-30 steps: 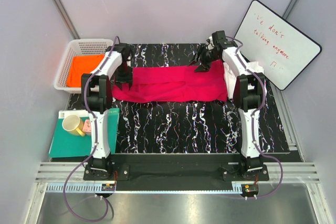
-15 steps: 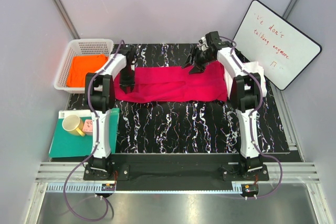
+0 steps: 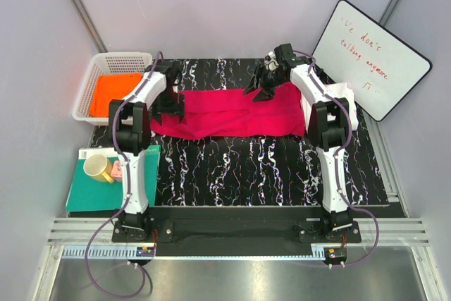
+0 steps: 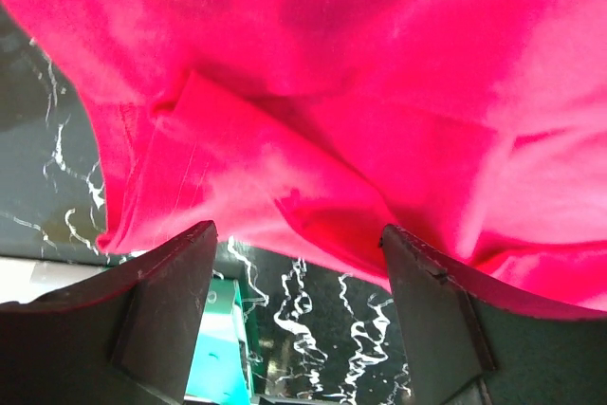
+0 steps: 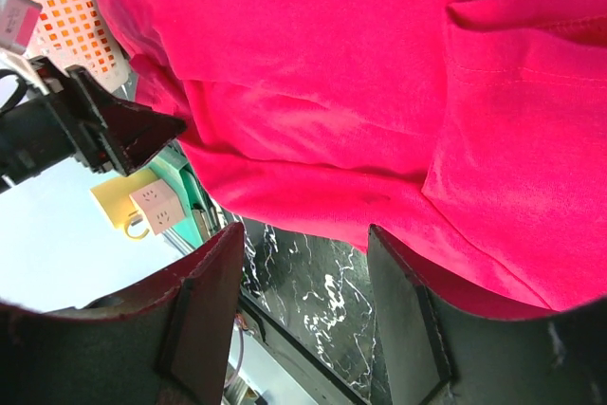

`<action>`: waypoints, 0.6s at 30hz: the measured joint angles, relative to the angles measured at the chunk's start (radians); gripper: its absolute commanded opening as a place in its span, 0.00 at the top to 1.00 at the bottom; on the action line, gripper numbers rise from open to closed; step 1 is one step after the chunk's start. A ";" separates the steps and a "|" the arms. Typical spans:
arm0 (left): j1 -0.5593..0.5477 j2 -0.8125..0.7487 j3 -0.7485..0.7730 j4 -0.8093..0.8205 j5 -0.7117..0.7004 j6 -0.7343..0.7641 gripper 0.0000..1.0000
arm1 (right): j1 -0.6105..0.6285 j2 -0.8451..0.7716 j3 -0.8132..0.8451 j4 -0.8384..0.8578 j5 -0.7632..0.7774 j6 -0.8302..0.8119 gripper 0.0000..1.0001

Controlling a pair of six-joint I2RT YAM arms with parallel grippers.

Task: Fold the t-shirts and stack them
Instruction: Fold the other side of the tshirt into a rectangle

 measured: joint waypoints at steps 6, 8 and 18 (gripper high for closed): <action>0.013 -0.038 -0.022 0.010 0.028 -0.013 0.28 | 0.001 0.000 0.000 -0.003 -0.017 -0.003 0.38; 0.018 -0.040 -0.026 0.016 0.037 -0.015 0.30 | 0.001 0.000 0.000 -0.003 -0.018 -0.003 0.38; 0.025 -0.024 -0.031 0.033 0.108 -0.021 0.40 | 0.001 0.018 0.029 -0.029 -0.043 -0.012 0.38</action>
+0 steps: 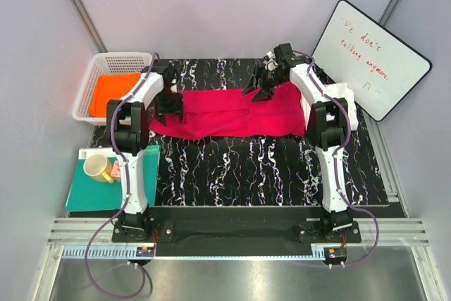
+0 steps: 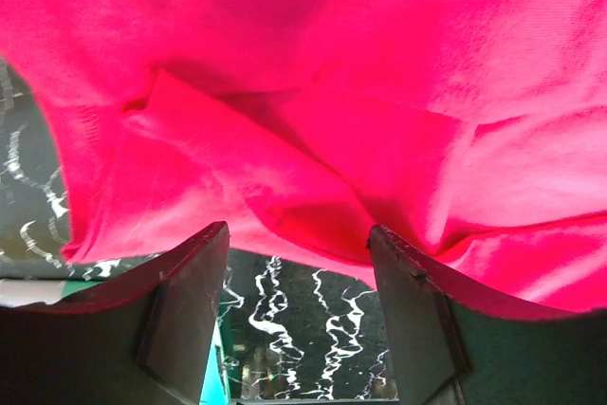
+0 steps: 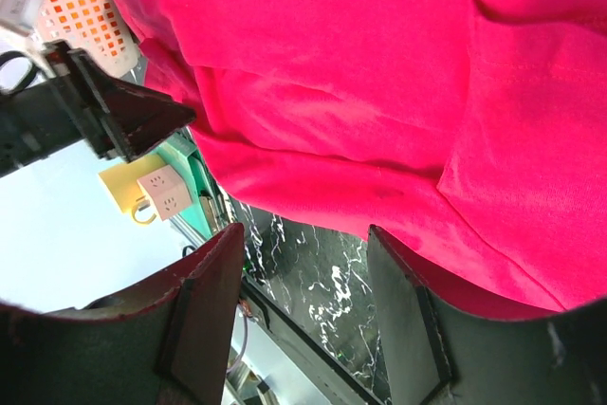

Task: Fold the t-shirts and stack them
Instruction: Fold the other side of the tshirt into a rectangle

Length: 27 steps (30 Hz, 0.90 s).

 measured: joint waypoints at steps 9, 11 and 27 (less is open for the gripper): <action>-0.001 0.055 0.002 -0.003 0.036 0.012 0.97 | 0.000 0.012 0.060 -0.038 0.000 -0.027 0.38; 0.001 0.055 0.003 -0.003 0.038 0.015 1.00 | 0.000 0.013 0.060 -0.045 0.000 -0.029 0.38; 0.013 0.051 0.054 -0.003 0.010 -0.019 1.00 | 0.002 0.021 0.060 -0.051 0.002 -0.040 0.38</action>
